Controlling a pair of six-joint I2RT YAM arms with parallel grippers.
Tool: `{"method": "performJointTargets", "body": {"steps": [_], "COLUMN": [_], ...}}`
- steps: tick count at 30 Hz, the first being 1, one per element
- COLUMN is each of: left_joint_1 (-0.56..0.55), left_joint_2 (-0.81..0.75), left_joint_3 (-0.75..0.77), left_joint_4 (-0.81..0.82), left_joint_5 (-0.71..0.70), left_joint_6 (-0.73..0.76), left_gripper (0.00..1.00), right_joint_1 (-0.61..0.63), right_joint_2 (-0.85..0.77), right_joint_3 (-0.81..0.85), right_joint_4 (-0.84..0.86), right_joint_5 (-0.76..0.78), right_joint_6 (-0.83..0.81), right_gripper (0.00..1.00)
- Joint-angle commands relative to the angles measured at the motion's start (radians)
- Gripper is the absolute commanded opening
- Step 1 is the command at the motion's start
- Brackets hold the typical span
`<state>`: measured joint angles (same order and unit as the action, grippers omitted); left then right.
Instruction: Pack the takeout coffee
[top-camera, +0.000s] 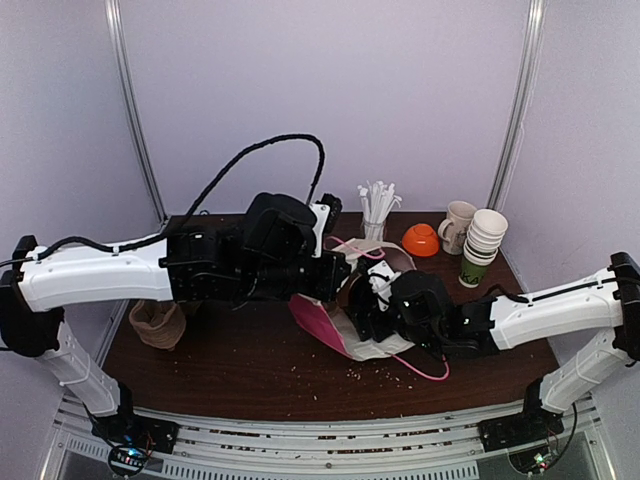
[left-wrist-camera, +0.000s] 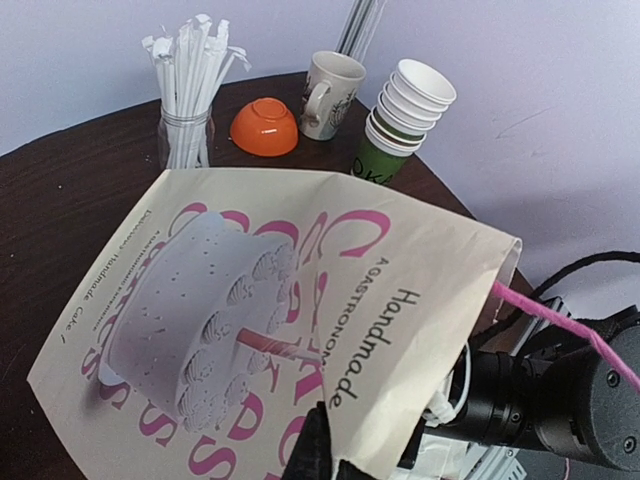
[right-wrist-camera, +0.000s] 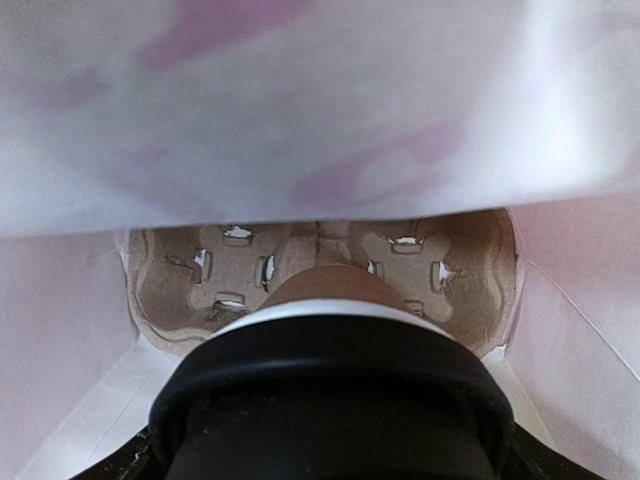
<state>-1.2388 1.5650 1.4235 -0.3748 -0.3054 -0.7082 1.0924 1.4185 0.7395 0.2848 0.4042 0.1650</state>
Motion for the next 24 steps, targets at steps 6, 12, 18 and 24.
{"method": "performJointTargets", "body": {"steps": [6, 12, 18, 24], "left_joint_1": [-0.008, -0.008, -0.008, -0.008], "left_joint_2": [0.024, 0.007, 0.012, 0.024], "left_joint_3": [0.032, 0.003, -0.006, -0.001], "left_joint_4": [0.106, 0.106, 0.112, 0.114], "left_joint_5": [0.120, 0.121, 0.137, 0.146], "left_joint_6": [0.025, 0.018, 0.013, 0.018], "left_gripper": [0.00, 0.00, 0.00, 0.00], "right_joint_1": [-0.010, -0.057, -0.079, -0.080], "right_joint_2": [0.038, 0.038, 0.008, -0.009], "right_joint_3": [0.021, 0.031, -0.008, -0.036], "right_joint_4": [0.017, 0.056, 0.166, 0.253], "right_joint_5": [0.161, 0.200, 0.119, 0.090], "right_joint_6": [0.026, 0.105, 0.153, 0.182], "right_gripper": [0.75, 0.75, 0.75, 0.75]}}
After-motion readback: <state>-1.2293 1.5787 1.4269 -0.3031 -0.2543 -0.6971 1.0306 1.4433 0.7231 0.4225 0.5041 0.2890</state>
